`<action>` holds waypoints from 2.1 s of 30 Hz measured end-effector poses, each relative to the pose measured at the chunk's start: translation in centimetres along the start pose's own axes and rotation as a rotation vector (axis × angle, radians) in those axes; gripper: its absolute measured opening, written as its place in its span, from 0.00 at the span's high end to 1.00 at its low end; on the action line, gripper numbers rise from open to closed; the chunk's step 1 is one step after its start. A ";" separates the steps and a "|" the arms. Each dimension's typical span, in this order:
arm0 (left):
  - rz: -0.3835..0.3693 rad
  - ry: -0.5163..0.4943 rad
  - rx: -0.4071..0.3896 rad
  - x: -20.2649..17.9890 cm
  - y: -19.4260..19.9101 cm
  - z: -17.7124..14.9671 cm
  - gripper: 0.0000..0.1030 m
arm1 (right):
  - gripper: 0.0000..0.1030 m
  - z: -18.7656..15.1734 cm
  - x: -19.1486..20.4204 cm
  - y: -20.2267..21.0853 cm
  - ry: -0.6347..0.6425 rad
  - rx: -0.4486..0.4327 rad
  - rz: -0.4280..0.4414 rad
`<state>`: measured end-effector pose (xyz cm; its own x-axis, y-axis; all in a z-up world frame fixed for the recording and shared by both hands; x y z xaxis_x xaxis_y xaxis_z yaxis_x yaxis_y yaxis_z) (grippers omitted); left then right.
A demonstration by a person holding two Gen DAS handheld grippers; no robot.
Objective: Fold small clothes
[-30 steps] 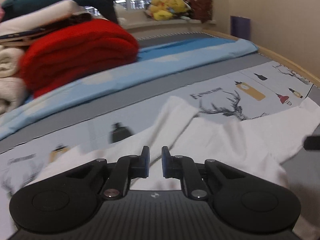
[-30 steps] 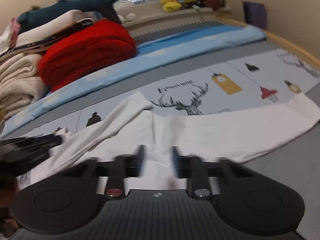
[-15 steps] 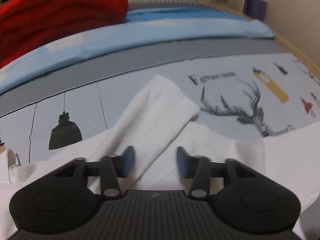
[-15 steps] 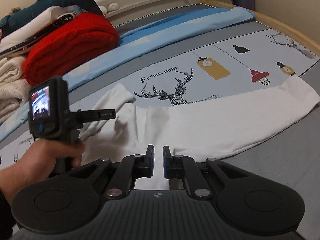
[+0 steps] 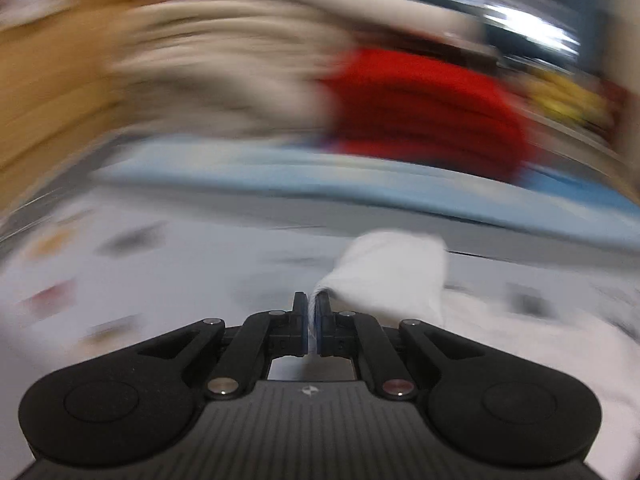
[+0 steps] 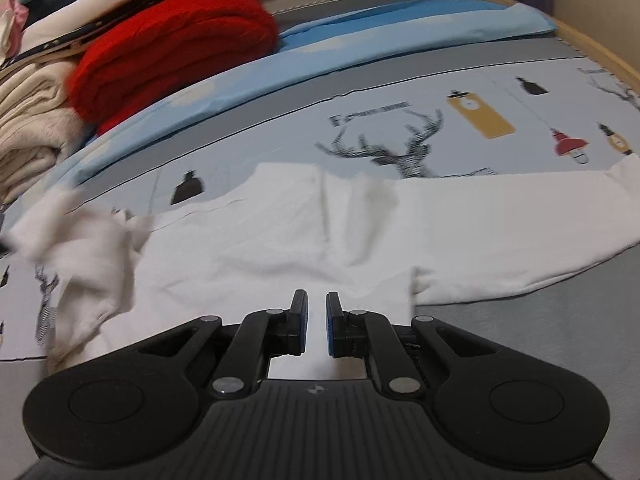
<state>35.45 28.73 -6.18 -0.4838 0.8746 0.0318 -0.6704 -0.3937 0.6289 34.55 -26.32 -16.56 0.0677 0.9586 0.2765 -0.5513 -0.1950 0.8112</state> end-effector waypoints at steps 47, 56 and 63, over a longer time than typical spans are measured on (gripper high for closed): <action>-0.494 -0.728 0.670 -3.5 16.8 -32.7 0.66 | 0.75 -5.6 -2.6 3.8 0.023 0.103 -0.030; -0.449 -0.899 0.671 -3.5 17.7 -33.5 0.97 | 0.75 -8.9 -6.0 4.5 -0.051 0.167 -0.067; -0.483 -0.784 0.646 -4.8 17.4 -31.9 0.78 | 0.75 -12.4 -8.4 2.9 -0.010 0.290 -0.150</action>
<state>8.22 8.66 -20.18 0.3880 0.9216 0.0127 -0.1645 0.0556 0.9848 22.09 -32.38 -22.90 0.1390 0.9794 0.1465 -0.2749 -0.1040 0.9558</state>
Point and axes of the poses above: each gripper's, at about its wrist camera, not at the fingertips, and y roughly against the way its jaws point, x to its left, z to its top, the point moved 9 cm from there along -y, roughly the way its jaws point, and after that the axes turned 4 degrees about z, right-handed, at the moved point
